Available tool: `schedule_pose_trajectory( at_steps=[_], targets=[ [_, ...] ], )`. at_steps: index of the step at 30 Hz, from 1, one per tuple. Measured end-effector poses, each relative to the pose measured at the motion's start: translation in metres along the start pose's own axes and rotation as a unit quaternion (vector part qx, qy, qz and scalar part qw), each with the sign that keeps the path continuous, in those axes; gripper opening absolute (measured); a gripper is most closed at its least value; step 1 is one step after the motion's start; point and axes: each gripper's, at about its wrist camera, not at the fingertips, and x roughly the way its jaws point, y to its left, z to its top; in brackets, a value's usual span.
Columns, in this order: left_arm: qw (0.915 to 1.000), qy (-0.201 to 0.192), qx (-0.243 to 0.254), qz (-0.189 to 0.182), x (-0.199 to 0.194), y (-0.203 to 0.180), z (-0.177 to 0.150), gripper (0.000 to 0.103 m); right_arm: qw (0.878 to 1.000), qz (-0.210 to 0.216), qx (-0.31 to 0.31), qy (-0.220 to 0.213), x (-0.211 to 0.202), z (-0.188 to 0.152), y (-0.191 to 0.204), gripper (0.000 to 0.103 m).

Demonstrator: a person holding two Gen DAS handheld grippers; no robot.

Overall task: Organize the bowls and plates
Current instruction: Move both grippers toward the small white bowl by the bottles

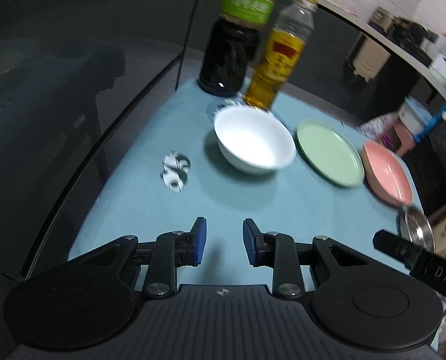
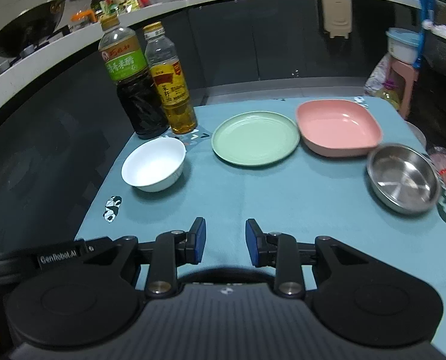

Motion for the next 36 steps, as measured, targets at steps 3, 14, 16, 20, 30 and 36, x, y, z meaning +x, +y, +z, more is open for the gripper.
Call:
schedule_pose_trajectory(
  at_steps=[3, 14, 16, 20, 30, 36],
  targets=[
    [0.9997, -0.014, -0.018, 0.000, 0.008, 0.002, 0.017, 0.027, 1.000, 0.008, -0.004, 0.006, 0.014, 0.014, 0.005, 0.031],
    [0.9991, -0.014, -0.036, 0.019, 0.057, -0.004, 0.056, 0.029, 0.999, 0.030, -0.021, 0.033, 0.074, 0.062, 0.027, 0.031],
    [0.9991, -0.010, -0.033, 0.025, 0.066, -0.005, 0.060, 0.029, 0.998, 0.038, -0.016, 0.043, 0.086, 0.068, 0.026, 0.031],
    [0.9988, -0.001, -0.037, 0.033, 0.083, -0.003, 0.067, 0.029, 0.997, 0.044, -0.003, 0.058, 0.109, 0.076, 0.026, 0.031],
    [0.9987, 0.014, -0.022, 0.043, 0.108, -0.005, 0.070, 0.028, 0.995, 0.042, -0.014, 0.094, 0.151, 0.081, 0.037, 0.031],
    [0.9994, 0.015, -0.017, 0.028, 0.114, -0.006, 0.069, 0.012, 0.992, 0.030, -0.019, 0.118, 0.174, 0.079, 0.041, 0.027]
  ],
)
